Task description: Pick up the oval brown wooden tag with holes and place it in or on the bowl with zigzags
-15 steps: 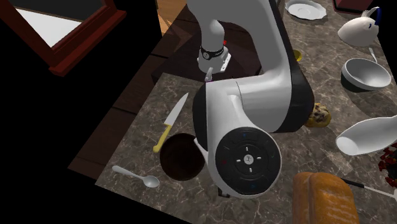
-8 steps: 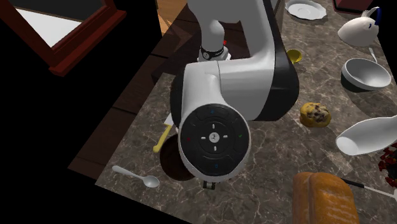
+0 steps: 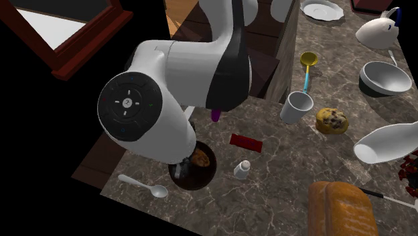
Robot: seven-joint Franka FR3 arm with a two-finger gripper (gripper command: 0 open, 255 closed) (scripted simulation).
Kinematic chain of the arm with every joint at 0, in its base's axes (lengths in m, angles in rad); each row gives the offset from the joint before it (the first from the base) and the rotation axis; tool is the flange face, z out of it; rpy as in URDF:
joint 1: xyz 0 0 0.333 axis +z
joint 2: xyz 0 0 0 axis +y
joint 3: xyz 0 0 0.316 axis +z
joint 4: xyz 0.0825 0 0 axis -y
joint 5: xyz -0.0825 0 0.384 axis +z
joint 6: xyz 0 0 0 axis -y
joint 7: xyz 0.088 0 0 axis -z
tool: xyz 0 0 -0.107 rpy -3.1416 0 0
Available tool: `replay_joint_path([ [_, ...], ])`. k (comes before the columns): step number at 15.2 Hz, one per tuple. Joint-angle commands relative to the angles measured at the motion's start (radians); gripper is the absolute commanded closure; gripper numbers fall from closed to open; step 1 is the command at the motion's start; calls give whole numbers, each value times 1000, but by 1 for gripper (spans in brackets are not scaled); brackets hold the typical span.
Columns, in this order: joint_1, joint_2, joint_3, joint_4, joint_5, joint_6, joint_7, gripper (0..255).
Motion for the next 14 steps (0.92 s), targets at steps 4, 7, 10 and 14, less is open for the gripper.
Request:
replay_joint_path([
  [4, -30, -1, -16, -39, -6, 38, -40, 255],
  [7, -27, 18, -20, -55, -16, 72, -34, 255],
  [10, -24, 39, -25, -69, -26, 104, -28, 255],
  [14, -19, 69, -32, -84, -41, 147, -20, 255],
])
